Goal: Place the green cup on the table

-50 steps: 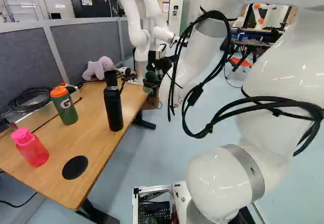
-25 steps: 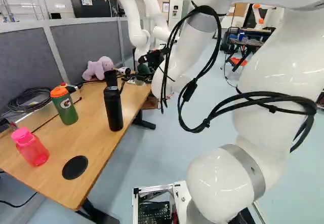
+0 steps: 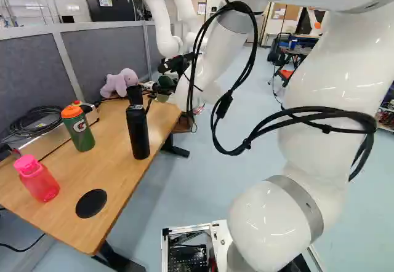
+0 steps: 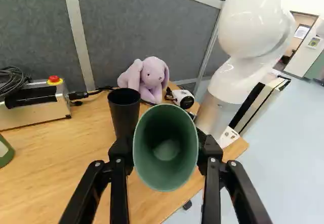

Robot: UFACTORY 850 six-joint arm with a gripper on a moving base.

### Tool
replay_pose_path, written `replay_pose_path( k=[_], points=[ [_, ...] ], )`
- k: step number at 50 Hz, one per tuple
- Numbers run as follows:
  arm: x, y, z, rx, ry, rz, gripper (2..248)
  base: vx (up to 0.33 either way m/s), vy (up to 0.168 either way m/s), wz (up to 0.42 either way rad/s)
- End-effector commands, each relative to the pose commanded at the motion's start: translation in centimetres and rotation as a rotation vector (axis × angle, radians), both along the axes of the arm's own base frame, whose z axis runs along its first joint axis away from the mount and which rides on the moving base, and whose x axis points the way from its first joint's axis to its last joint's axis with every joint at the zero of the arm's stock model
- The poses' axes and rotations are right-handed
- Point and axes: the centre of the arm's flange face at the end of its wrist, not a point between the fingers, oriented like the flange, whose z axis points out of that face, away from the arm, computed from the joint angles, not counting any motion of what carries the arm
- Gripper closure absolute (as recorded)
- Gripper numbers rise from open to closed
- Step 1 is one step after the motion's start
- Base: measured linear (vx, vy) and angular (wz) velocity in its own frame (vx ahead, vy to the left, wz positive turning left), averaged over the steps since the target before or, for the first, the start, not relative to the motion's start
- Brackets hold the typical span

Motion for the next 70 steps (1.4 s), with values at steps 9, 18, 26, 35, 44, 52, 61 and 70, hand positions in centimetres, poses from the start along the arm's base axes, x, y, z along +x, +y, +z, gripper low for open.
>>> replay_pose_path(
  k=[9,18,26,35,44,52,61,70],
  points=[
    [0.9,1.2,0.2,-0.036,0.047,0.000,122,0.000,0.000,0.000],
    [1.7,2.3,0.5,-0.066,0.099,-0.012,122,0.000,0.000,0.000],
    [2.4,3.2,0.7,-0.087,0.150,-0.031,122,0.000,0.000,0.000],
    [3.1,4.2,1.0,-0.104,0.213,-0.061,122,0.000,0.000,0.000],
    [3.7,5.2,1.2,-0.114,0.282,-0.094,122,0.000,0.000,0.000],
    [4.2,6.1,1.5,-0.117,0.349,-0.125,122,0.000,0.000,0.000],
    [4.6,7.2,1.9,-0.111,0.428,-0.160,122,0.000,0.000,0.000],
    [5.1,8.3,2.1,-0.097,0.504,-0.192,122,0.000,0.000,0.000]
  ],
)
